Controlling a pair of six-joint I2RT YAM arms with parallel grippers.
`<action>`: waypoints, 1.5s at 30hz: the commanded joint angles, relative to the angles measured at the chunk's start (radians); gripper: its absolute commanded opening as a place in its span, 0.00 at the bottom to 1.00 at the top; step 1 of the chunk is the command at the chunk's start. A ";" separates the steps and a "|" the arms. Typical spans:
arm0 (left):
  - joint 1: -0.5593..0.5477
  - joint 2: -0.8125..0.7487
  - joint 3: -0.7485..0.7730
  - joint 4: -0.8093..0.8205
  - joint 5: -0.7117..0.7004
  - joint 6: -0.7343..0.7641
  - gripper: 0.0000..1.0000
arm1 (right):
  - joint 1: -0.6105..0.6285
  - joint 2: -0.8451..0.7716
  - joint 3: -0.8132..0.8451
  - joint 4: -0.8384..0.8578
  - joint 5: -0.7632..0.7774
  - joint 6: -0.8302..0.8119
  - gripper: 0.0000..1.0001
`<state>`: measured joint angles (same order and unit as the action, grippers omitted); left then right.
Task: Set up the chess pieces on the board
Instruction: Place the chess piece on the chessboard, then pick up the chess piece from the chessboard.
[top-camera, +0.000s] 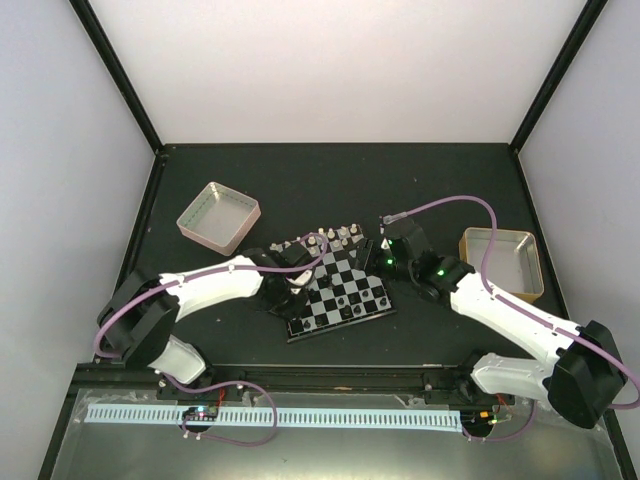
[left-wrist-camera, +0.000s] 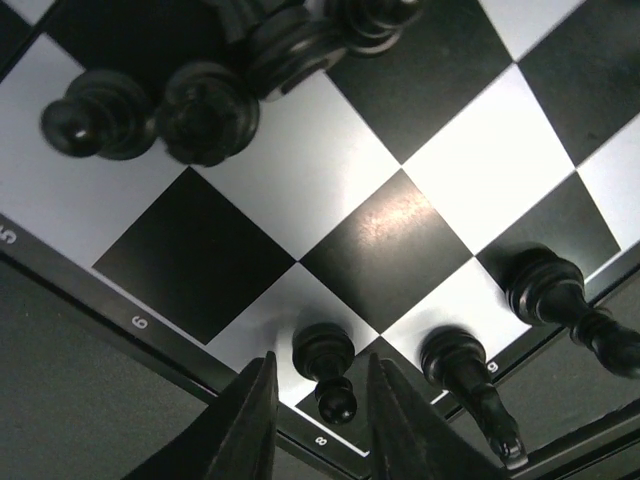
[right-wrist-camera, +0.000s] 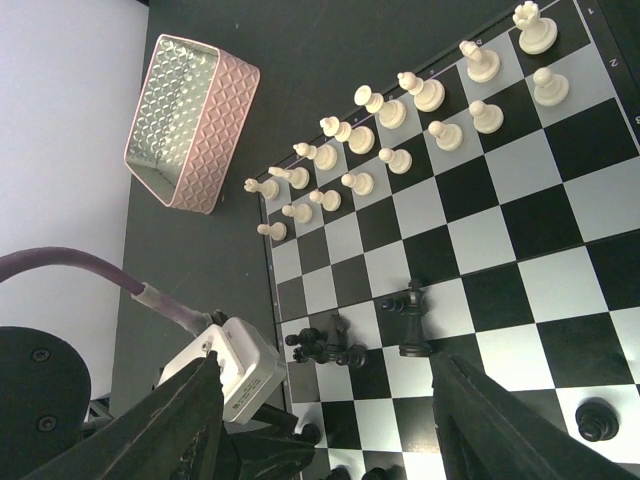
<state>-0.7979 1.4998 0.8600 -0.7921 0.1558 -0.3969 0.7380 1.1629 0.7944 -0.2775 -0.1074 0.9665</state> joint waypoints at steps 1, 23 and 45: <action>0.005 0.004 0.005 0.004 -0.021 0.005 0.33 | -0.007 -0.011 0.012 0.001 0.008 -0.009 0.58; 0.139 -0.026 0.089 0.097 -0.117 -0.055 0.27 | -0.009 -0.042 -0.010 -0.006 0.030 -0.002 0.58; 0.160 0.075 0.097 0.127 -0.078 -0.028 0.22 | -0.009 -0.028 -0.011 -0.005 0.023 -0.001 0.58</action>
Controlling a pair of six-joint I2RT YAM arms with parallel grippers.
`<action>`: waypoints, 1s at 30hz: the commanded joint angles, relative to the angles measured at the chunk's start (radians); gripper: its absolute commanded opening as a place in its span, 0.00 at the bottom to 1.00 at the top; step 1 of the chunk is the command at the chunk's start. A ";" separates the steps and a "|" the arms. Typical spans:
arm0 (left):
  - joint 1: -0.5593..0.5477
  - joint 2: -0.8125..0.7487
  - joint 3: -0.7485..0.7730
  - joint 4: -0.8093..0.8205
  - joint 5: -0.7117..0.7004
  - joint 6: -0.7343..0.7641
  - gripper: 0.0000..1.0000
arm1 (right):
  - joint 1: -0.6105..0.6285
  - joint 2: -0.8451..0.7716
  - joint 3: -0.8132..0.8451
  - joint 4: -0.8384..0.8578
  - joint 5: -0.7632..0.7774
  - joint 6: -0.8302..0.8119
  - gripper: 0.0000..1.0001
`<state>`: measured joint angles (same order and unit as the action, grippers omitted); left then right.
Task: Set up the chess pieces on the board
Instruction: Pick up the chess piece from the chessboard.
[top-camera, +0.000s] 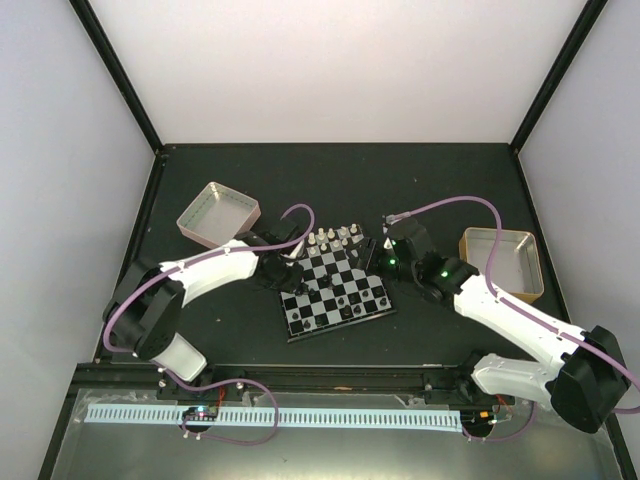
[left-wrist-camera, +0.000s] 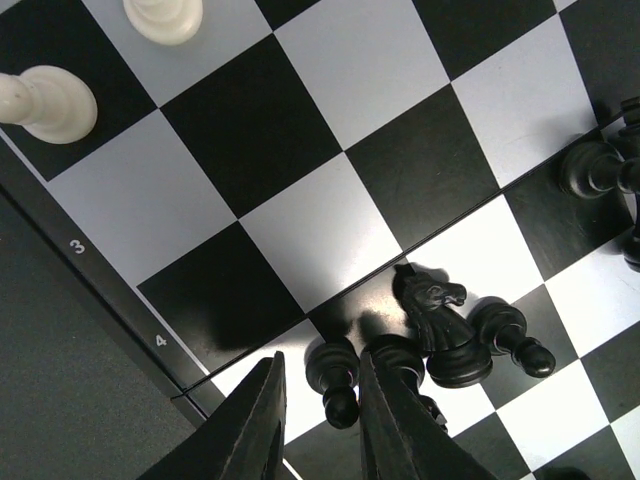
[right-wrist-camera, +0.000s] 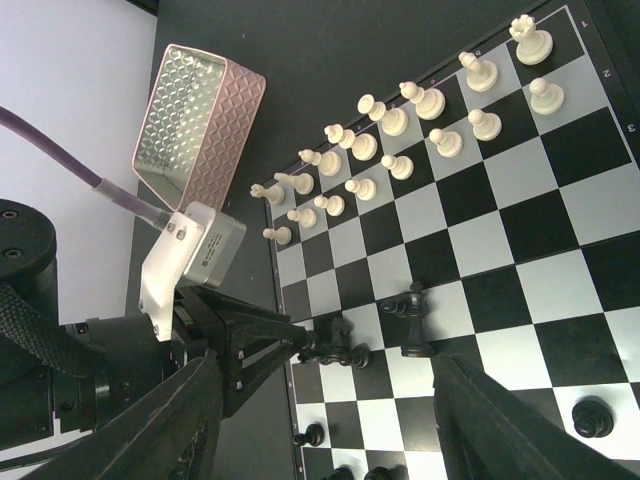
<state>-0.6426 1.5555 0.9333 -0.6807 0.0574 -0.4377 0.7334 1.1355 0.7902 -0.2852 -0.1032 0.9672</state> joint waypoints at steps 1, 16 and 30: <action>0.005 0.022 0.024 0.015 0.022 0.013 0.22 | -0.006 0.000 -0.008 0.003 0.018 -0.001 0.58; 0.005 -0.043 0.022 -0.014 -0.052 0.022 0.08 | -0.007 0.003 0.001 0.004 0.019 -0.004 0.58; -0.109 -0.169 0.028 -0.043 0.053 0.056 0.08 | -0.006 0.012 -0.002 0.011 0.022 0.004 0.58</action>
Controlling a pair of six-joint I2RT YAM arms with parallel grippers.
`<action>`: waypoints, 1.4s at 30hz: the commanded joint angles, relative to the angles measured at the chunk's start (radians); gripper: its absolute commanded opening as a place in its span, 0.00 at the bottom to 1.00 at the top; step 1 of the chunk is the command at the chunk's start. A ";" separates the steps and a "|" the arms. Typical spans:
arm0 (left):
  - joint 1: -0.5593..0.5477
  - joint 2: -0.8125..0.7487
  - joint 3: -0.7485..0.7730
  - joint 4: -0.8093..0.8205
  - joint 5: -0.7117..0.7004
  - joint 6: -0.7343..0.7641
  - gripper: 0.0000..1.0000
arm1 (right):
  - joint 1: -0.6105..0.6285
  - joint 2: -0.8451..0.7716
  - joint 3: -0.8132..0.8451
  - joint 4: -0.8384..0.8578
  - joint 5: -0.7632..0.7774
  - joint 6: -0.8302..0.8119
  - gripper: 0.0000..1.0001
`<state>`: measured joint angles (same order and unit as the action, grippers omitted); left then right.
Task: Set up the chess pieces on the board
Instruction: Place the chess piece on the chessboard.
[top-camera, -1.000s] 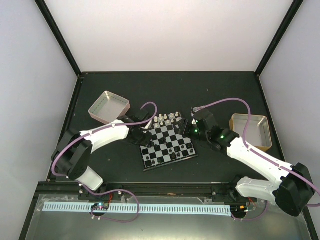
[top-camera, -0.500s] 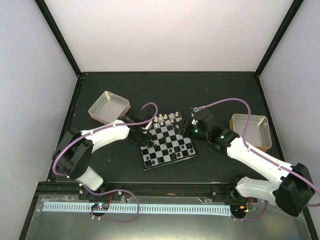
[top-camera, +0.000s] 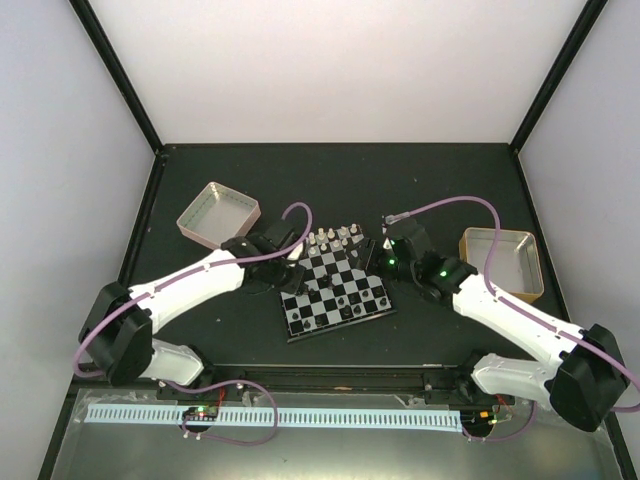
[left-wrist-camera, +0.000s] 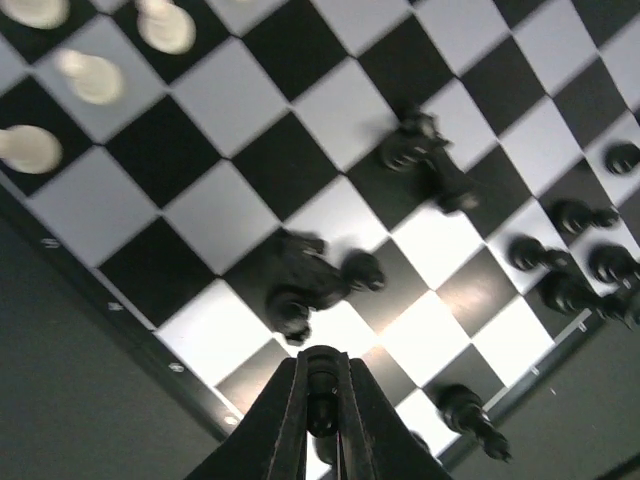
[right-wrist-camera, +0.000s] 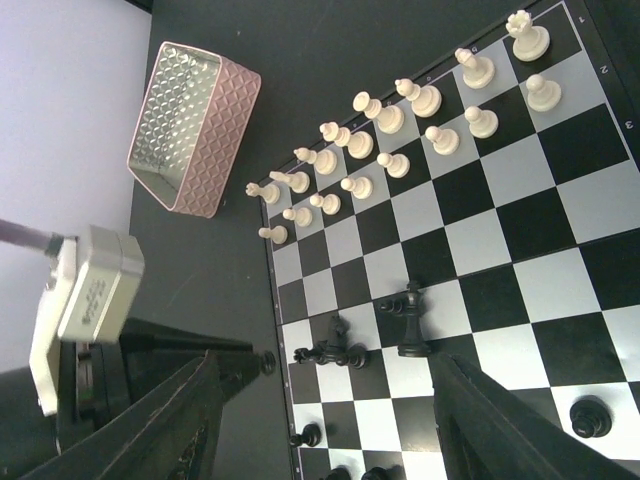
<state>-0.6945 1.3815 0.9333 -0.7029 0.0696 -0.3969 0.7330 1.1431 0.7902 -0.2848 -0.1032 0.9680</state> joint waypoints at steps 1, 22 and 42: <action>-0.082 0.014 0.031 -0.025 0.036 0.013 0.08 | -0.006 0.003 -0.003 0.009 0.022 0.004 0.58; -0.206 0.169 0.009 -0.049 -0.047 -0.046 0.09 | -0.006 -0.086 -0.073 -0.014 0.159 0.057 0.58; -0.206 0.167 0.013 -0.044 -0.046 -0.057 0.24 | -0.006 -0.102 -0.082 -0.021 0.173 0.060 0.59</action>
<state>-0.8928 1.5600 0.9325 -0.7361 0.0406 -0.4404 0.7322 1.0573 0.7181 -0.3000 0.0437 1.0241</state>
